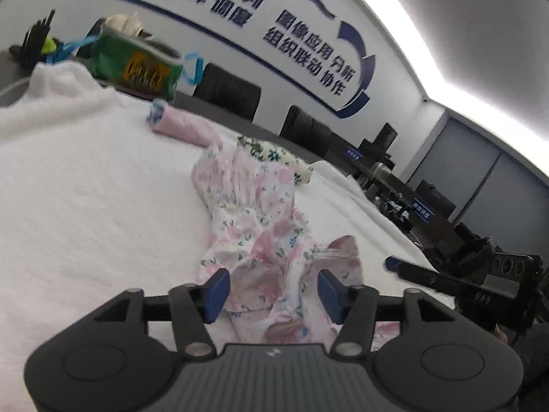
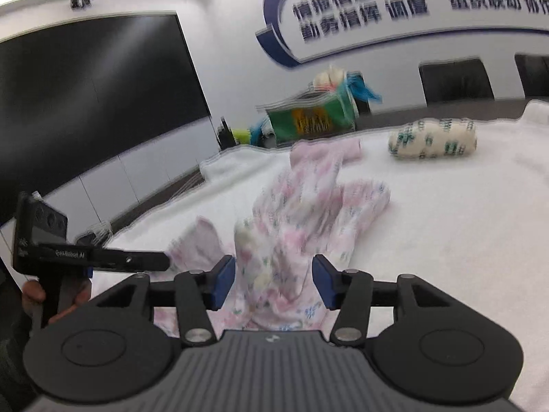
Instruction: Fold clothes
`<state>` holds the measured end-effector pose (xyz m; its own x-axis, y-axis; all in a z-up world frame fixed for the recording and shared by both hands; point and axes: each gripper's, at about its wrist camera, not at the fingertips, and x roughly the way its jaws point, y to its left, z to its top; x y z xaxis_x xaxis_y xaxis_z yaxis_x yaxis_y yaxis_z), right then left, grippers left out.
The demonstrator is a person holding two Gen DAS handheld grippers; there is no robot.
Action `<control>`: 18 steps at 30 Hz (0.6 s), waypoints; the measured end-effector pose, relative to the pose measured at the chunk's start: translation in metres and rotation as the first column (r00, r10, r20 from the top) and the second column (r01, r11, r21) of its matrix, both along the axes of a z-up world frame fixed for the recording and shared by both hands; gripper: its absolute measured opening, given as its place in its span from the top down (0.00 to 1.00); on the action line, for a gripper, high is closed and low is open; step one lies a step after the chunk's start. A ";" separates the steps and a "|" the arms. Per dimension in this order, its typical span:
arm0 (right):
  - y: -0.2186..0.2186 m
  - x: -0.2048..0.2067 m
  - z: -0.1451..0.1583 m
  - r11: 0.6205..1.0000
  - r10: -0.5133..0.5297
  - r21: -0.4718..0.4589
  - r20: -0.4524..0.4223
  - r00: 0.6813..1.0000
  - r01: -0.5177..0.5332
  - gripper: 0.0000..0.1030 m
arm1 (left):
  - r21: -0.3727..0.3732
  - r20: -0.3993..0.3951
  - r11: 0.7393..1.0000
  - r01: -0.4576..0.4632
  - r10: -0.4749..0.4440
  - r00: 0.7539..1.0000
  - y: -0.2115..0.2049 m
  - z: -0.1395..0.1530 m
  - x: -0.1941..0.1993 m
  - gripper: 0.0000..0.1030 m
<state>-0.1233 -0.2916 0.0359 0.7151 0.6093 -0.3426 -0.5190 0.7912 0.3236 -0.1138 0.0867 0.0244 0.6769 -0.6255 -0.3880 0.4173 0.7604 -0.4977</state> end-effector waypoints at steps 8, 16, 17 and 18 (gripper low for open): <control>-0.006 -0.030 0.015 0.995 0.100 -0.034 0.116 0.988 -0.097 0.51 | 0.073 0.089 0.986 0.147 -0.153 0.984 -0.005 0.001 -0.031 0.43; 0.000 -0.027 0.008 0.993 0.112 -0.058 0.095 0.989 -0.107 0.51 | 0.116 0.099 0.976 0.184 -0.195 0.976 -0.010 -0.003 -0.040 0.43; 0.000 -0.027 0.008 0.992 0.113 -0.059 0.096 0.989 -0.108 0.51 | 0.122 0.099 0.975 0.187 -0.199 0.975 -0.010 -0.003 -0.041 0.43; 0.000 -0.027 0.007 0.992 0.115 -0.061 0.095 0.989 -0.110 0.51 | 0.129 0.099 0.972 0.195 -0.208 0.973 -0.010 -0.004 -0.042 0.43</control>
<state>-0.1508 -0.2920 0.0433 0.6749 0.6698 -0.3096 -0.6328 0.7412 0.2240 -0.1553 0.0764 0.0206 0.5844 -0.7078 -0.3968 0.6155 0.7053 -0.3517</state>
